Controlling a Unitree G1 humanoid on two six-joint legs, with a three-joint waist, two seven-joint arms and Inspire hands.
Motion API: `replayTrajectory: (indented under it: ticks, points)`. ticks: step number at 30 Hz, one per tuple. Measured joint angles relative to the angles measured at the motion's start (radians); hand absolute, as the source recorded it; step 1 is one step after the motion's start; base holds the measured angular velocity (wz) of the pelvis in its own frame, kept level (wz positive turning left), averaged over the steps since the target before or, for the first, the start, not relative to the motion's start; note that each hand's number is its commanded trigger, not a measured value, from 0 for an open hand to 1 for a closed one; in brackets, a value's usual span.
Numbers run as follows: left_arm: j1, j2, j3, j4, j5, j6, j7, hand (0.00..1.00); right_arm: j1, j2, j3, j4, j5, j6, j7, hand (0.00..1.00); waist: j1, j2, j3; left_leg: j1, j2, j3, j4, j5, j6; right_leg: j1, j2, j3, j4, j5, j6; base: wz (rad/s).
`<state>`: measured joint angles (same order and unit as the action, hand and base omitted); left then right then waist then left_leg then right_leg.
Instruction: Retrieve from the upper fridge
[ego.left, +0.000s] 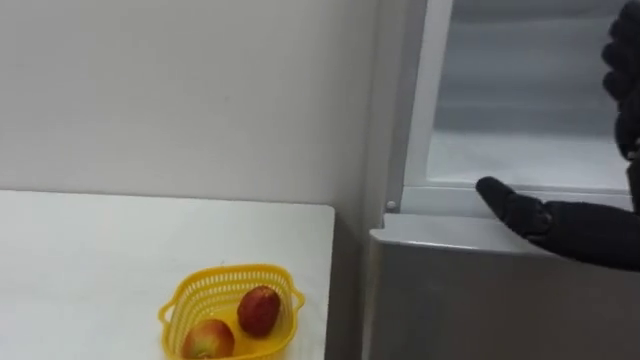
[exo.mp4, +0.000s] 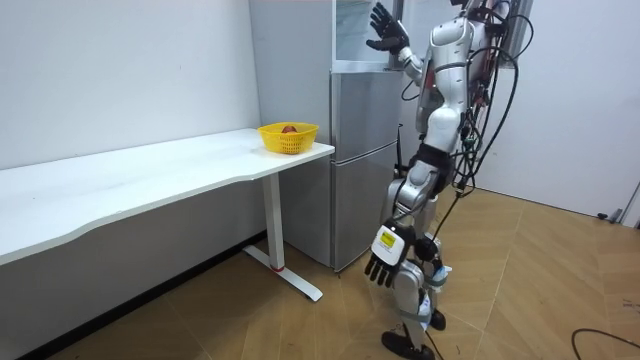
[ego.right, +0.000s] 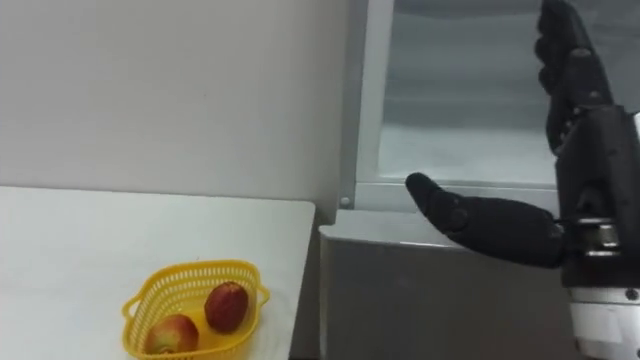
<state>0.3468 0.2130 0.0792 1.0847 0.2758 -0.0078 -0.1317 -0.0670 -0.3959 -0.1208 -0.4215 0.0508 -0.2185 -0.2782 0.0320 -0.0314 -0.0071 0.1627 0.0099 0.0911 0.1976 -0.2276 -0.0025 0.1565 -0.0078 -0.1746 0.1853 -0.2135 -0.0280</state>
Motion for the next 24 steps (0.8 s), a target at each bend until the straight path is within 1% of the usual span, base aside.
replayTrajectory:
  ticks: [1,2,4,6,7,8,10,11,13,14,16,17,18,19,21,24]
  points:
    - [0.0,0.0,-0.001,0.002,0.0,0.0,0.001,0.0,0.009,0.01,-0.019,-0.005,0.0,-0.003,-0.011,0.0,-0.002,-0.003,0.0008,0.004,0.001,0.012,0.0,0.0,0.0,-0.001,0.0,0.01,-0.002,0.0,0.0,-0.22]
    - [0.0,-0.001,-0.001,0.002,0.0,0.0,0.001,0.0,0.013,0.015,-0.026,-0.005,0.0,-0.004,-0.02,0.0,-0.004,-0.004,0.0006,0.006,0.002,0.017,0.0,0.0,0.0,-0.001,0.0,0.013,-0.003,0.0,0.0,-0.18]
    - [-0.005,-0.002,-0.002,0.001,0.0,-0.004,0.007,0.0,0.016,0.026,-0.045,-0.005,0.003,-0.009,-0.046,0.0,-0.01,-0.007,0.0029,0.004,0.003,0.02,0.0,0.0,0.0,-0.009,0.003,0.026,-0.003,0.0,0.0,-0.15]
    - [-0.005,-0.003,-0.002,-0.003,0.0,-0.009,0.008,0.0,0.021,0.034,-0.058,-0.004,0.006,-0.016,-0.051,0.0,-0.011,-0.008,0.0018,0.004,0.005,0.032,0.0,0.0,0.0,-0.016,0.006,0.035,0.0,0.001,-0.002,-0.13]
    - [-0.006,-0.005,-0.003,-0.004,0.0,-0.009,0.01,0.0,0.038,0.038,-0.058,-0.002,0.011,-0.026,-0.053,0.0,-0.012,-0.008,0.0016,0.005,0.007,0.045,0.0,-0.001,0.0,-0.016,0.007,0.036,0.0,0.002,-0.002,-0.1]
    - [-0.006,-0.006,-0.003,-0.005,0.0,-0.009,0.011,0.0,0.052,0.042,-0.058,-0.002,0.011,-0.03,-0.052,0.0,-0.013,-0.009,0.0015,0.005,0.008,0.047,0.0,-0.001,0.0,-0.016,0.008,0.037,0.0,0.003,-0.002,-0.05]
    - [-0.006,-0.01,-0.004,-0.002,-0.001,-0.009,0.013,0.0,0.11,0.066,-0.058,0.008,0.024,-0.032,-0.047,0.0,-0.015,-0.006,0.0011,0.006,0.011,0.047,0.001,-0.003,-0.001,-0.017,0.01,0.037,0.001,0.003,-0.004,0.0]
    - [-0.006,-0.011,-0.004,0.001,-0.001,-0.009,0.014,0.0,0.123,0.074,-0.058,0.015,0.029,-0.032,-0.047,0.0,-0.015,-0.004,0.0011,0.006,0.011,0.047,0.001,-0.003,-0.001,-0.018,0.011,0.037,0.001,0.004,-0.004,-0.04]
    - [-0.006,-0.012,-0.004,0.027,-0.002,-0.011,0.02,0.0,0.156,0.108,-0.058,0.069,0.072,-0.034,-0.049,0.0,-0.025,0.006,0.0017,0.007,0.013,0.05,0.001,-0.004,-0.001,-0.019,0.011,0.038,0.004,0.005,-0.006,-0.03]
    - [-0.005,-0.013,-0.004,0.03,-0.002,-0.011,0.022,0.0,0.165,0.111,-0.058,0.09,0.088,-0.034,-0.05,0.0,-0.027,0.009,0.0022,0.007,0.014,0.053,0.001,-0.004,-0.001,-0.019,0.01,0.037,0.004,0.005,-0.006,0.0]
    - [-0.005,-0.02,-0.004,0.033,-0.002,-0.011,0.041,0.0,0.203,0.117,-0.058,0.179,0.166,-0.028,-0.05,0.0,-0.028,0.018,0.0051,0.006,0.015,0.06,-0.001,-0.005,0.0,-0.021,0.007,0.037,0.003,0.005,-0.007,0.0]
    - [-0.006,-0.023,-0.003,0.032,-0.002,-0.011,0.043,0.0,0.211,0.117,-0.058,0.195,0.186,-0.023,-0.05,0.0,-0.027,0.018,0.0049,0.005,0.015,0.06,-0.001,-0.005,0.0,-0.024,0.007,0.037,0.002,0.005,-0.007,0.0]
    - [-0.006,-0.031,-0.003,0.033,-0.003,-0.011,0.044,0.0,0.213,0.118,-0.064,0.213,0.209,-0.034,-0.048,0.0,-0.028,0.026,0.0079,0.003,0.016,0.06,-0.004,-0.006,-0.001,-0.031,0.007,0.038,0.002,0.005,-0.007,0.0]
    - [-0.004,-0.035,-0.003,0.033,-0.003,-0.011,0.044,0.0,0.206,0.117,-0.071,0.21,0.231,-0.043,-0.047,0.0,-0.033,0.032,0.0078,0.002,0.016,0.06,-0.005,-0.006,-0.001,-0.033,0.007,0.039,0.003,0.005,-0.007,0.0]
    - [-0.005,-0.035,-0.002,0.032,-0.004,-0.011,0.046,0.0,0.205,0.117,-0.075,0.213,0.251,-0.044,-0.048,0.0,-0.036,0.037,0.0047,0.002,0.016,0.06,-0.008,-0.006,-0.001,-0.034,0.008,0.038,0.003,0.005,-0.007,0.0]
    - [-0.001,-0.038,-0.003,0.033,-0.007,-0.012,0.058,0.0,0.209,0.118,-0.076,0.22,0.256,-0.048,-0.05,0.0,-0.039,0.032,0.0046,0.004,0.018,0.06,-0.008,-0.006,-0.001,-0.031,0.01,0.038,0.003,0.006,-0.008,0.0]
